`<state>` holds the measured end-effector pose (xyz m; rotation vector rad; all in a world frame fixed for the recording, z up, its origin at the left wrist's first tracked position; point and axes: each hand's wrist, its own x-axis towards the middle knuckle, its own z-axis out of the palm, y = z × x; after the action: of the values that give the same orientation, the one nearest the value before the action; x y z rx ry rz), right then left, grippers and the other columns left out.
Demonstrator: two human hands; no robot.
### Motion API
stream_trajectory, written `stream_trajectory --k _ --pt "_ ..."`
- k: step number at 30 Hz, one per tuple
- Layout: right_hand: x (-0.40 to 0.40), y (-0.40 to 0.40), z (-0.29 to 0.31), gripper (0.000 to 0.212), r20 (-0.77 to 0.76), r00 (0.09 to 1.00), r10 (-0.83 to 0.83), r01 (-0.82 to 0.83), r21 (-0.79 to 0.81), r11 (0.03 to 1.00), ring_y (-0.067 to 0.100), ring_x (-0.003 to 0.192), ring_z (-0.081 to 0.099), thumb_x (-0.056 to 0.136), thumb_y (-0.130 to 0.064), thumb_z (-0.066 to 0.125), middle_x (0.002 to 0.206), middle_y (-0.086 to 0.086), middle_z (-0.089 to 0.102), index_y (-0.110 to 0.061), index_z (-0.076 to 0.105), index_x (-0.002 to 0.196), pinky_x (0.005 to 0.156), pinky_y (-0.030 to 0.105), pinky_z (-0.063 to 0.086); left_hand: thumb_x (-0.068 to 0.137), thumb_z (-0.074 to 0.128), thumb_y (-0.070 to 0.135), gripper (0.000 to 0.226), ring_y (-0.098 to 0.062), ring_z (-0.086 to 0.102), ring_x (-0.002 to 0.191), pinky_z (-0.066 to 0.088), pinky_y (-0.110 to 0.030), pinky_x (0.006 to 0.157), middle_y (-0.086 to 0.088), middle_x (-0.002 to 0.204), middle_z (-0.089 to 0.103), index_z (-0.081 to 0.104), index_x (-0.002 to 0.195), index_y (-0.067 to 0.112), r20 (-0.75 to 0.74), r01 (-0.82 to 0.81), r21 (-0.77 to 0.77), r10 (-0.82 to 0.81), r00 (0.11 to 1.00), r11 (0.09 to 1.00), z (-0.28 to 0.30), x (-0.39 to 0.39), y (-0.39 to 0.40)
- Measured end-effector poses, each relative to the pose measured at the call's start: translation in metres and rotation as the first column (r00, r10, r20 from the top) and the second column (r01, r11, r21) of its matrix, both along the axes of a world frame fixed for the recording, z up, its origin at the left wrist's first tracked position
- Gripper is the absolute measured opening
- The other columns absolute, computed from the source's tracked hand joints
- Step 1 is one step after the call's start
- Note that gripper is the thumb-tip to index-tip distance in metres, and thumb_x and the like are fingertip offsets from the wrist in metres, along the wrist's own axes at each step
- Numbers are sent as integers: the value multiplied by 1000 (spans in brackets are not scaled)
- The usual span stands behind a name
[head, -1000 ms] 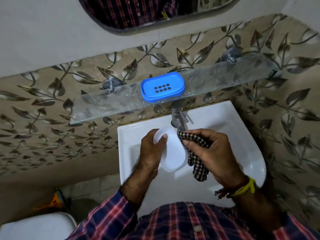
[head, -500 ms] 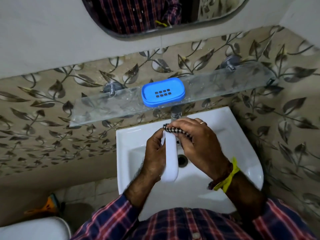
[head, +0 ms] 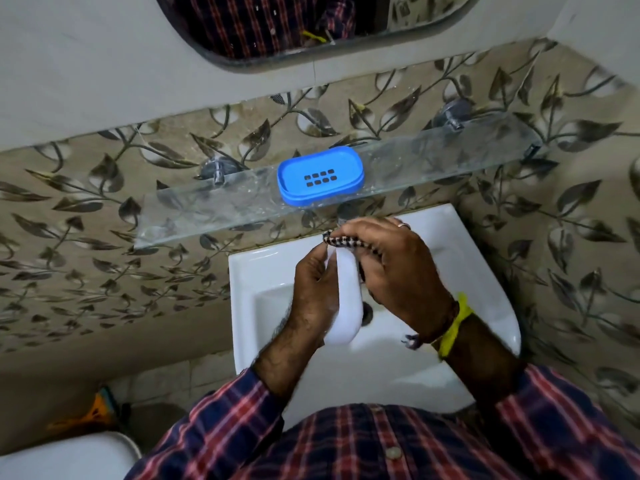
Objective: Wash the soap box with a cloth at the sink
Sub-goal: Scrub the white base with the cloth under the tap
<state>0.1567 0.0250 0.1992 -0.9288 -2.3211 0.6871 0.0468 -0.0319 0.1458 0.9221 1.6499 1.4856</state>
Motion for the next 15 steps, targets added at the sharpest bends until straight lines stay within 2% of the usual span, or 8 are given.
stream_trajectory --k 2,3,4,6,7,8,12,15 --pt "3 -6 0 38 -27 999 32 -31 28 999 28 112 65 82 4 54 120 3 72 -10 74 112 98 38 46 97 46 8 13 -23 59 84 48 -27 79 -14 93 62 59 100 6 -42 3 -31 -4 999 1000 -2 -4 2" --pt "7 -14 -2 39 -60 996 60 -54 95 994 25 111 65 81 5 53 120 3 72 -9 74 111 98 36 47 91 48 14 15 -20 61 80 49 -25 77 -12 91 63 60 98 9 63 42 -11 -42 997 999 0 -6 1" --pt "13 -23 -5 40 -90 992 86 -72 156 985 22 110 65 80 5 53 121 2 71 -9 74 110 97 33 48 86 52 21 16 -17 64 77 52 -24 75 -9 88 65 62 95 12 273 90 -7 -85 958 996 4 -5 0" --pt "20 -35 -10 41 -93 991 92 -68 238 969 21 105 65 79 5 53 119 0 72 -12 74 110 92 32 51 75 59 37 23 -19 71 71 58 -24 67 -6 80 70 68 82 17 631 113 -54 -54 774 992 8 0 -2" --pt "19 -35 -12 41 -74 994 74 -54 243 968 23 102 66 78 6 55 117 -1 73 -13 75 108 89 34 53 71 61 40 23 -18 71 64 58 -23 61 -4 73 70 70 73 19 699 119 -54 -48 714 991 5 1 -2" --pt "16 -29 -12 41 -60 997 51 -36 219 975 25 99 67 76 7 56 114 0 73 -13 75 107 87 37 53 71 62 40 22 -15 67 55 54 -19 53 -1 64 67 71 64 21 685 89 -103 6 728 991 2 3 -3" --pt "2 -4 -8 43 -48 999 15 -16 -24 1000 26 107 64 78 12 59 113 3 73 -13 76 109 97 38 48 103 41 24 66 -9 50 33 37 -11 38 1 45 50 62 41 17 691 -25 -200 159 705 979 -4 8 4" --pt "10 -21 -10 43 -64 994 86 -82 63 995 23 107 64 79 8 55 117 1 72 -13 75 111 97 29 47 103 34 27 72 -9 55 33 40 -11 36 1 42 54 62 37 15 719 16 -208 142 681 978 4 2 6"
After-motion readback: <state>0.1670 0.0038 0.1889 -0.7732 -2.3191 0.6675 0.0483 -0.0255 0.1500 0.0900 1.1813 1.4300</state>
